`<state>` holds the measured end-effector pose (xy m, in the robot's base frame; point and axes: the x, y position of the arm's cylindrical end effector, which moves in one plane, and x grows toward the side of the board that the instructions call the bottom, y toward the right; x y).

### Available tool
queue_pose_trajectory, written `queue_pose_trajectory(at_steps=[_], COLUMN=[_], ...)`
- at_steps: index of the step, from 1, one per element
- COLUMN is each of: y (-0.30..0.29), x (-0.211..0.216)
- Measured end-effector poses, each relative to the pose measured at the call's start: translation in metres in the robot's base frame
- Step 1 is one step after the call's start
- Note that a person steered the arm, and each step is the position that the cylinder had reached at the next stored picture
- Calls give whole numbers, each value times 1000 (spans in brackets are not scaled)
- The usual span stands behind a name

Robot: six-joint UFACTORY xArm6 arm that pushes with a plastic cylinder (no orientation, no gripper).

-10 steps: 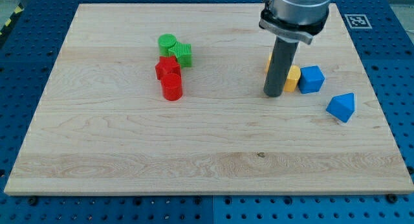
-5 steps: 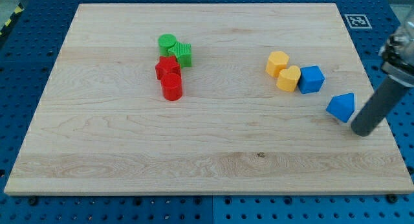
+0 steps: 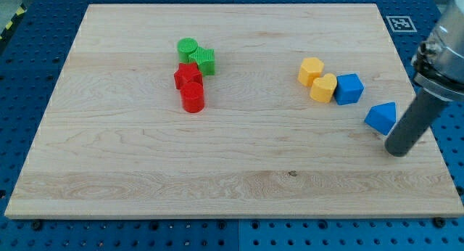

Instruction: Slide the triangle into the heart

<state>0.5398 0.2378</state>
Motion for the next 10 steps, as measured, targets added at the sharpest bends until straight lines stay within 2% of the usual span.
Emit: queue_pose_trajectory(at_steps=[1,2,3,4,6,8,10], y=[36,40,40,35,-34,-40,-72], x=[4,4,-6,-36,-56,-59,-55])
